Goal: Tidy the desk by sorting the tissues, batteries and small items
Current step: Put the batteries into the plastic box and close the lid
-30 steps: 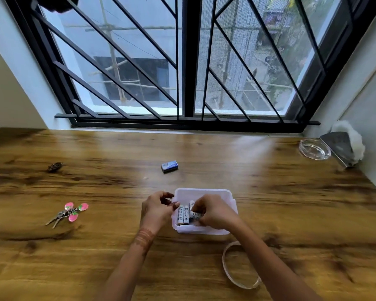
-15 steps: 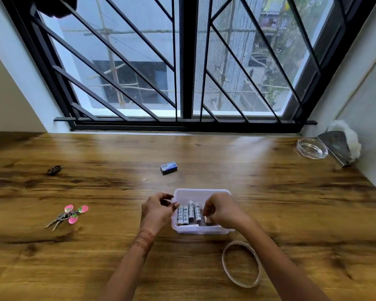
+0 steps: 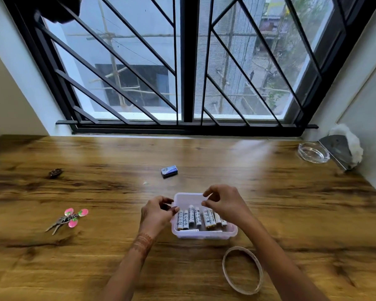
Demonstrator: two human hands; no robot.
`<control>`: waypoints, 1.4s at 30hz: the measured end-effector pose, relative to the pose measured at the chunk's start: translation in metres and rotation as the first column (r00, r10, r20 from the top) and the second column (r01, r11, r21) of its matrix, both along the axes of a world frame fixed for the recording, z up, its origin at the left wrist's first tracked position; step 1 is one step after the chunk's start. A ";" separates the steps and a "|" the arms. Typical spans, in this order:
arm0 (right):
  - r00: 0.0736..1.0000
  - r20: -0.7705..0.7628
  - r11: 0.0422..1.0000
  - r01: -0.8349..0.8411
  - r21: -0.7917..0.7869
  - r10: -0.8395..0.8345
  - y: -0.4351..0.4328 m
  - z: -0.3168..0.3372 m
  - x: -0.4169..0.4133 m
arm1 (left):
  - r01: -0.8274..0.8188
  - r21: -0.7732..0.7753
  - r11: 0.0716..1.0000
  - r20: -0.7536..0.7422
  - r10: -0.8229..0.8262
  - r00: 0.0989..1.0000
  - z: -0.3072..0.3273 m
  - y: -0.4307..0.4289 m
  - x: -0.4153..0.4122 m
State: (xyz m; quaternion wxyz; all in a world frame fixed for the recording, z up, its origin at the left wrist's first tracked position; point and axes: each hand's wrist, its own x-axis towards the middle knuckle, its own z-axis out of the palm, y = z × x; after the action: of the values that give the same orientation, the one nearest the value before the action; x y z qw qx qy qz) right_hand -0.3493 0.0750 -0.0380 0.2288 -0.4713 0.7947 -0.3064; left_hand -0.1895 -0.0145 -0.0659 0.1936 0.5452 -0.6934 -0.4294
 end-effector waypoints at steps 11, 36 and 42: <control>0.992 0.044 0.986 -0.109 -0.123 0.115 -0.049 0.004 0.052 | -0.141 -0.047 0.989 -0.002 0.141 0.990 0.005 -0.012 0.041; 0.678 -0.151 0.672 -0.734 -0.097 0.719 -0.248 -0.020 0.404 | -0.621 -0.089 0.779 0.049 0.626 0.778 0.001 -0.130 0.365; 0.461 -0.366 0.495 -0.869 0.001 0.809 -0.271 -0.047 0.449 | -0.698 -0.099 0.709 0.064 0.705 0.707 -0.004 -0.142 0.401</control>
State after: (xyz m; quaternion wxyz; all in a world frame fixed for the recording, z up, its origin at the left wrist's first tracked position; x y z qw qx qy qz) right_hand 0.1001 -0.1956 -0.0846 0.1737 -0.8634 0.4508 -0.1454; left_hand 0.2118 -0.1563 -0.0702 0.3264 0.7811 -0.4568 -0.2731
